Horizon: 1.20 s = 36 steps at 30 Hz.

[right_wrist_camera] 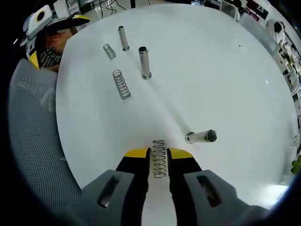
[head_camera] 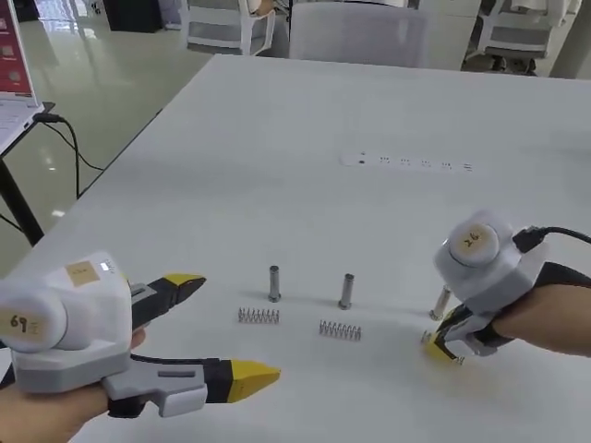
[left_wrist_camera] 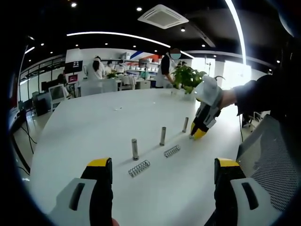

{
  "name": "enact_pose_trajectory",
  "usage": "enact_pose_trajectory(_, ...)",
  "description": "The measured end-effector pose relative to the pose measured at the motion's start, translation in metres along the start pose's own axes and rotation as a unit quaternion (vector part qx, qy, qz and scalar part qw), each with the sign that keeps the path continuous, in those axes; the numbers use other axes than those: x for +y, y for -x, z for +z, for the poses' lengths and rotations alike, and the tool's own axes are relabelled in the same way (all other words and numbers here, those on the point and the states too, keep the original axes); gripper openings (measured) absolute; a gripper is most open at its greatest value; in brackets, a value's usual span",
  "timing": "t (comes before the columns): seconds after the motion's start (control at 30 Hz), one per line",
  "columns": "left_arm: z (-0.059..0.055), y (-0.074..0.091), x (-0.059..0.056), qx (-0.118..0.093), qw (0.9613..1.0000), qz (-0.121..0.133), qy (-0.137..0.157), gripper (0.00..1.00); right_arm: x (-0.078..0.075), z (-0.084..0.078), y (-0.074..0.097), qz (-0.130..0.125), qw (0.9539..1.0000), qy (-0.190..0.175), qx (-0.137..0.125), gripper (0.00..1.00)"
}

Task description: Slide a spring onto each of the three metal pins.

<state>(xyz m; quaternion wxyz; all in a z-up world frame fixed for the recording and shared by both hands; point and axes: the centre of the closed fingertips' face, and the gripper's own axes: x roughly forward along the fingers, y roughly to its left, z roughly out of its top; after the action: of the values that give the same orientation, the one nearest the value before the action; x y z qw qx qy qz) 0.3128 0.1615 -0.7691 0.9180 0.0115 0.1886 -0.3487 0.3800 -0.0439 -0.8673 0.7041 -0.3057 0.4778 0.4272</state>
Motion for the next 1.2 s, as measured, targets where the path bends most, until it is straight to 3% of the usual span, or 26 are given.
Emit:
enact_pose_trajectory(0.4,0.006,0.000,-0.004,-0.005,1.0000,-0.004,-0.006,0.89,0.002,-0.001,0.001,0.004,1.0000,-0.005,-0.003,0.13)
enact_pose_trajectory(0.57,0.011,-0.001,-0.008,-0.009,0.9999,-0.009,-0.011,0.88,0.004,0.005,0.010,0.000,0.9996,-0.013,-0.024,0.13)
enact_pose_trajectory(0.9,0.023,-0.002,-0.019,-0.012,0.9990,-0.032,-0.029,0.87,0.014,0.030,0.038,-0.006,0.9951,-0.032,-0.093,0.13)
enact_pose_trajectory(1.2,0.037,-0.009,-0.030,-0.015,0.9968,-0.065,-0.043,0.85,0.023,0.056,0.069,0.004,0.9851,-0.058,-0.162,0.13)
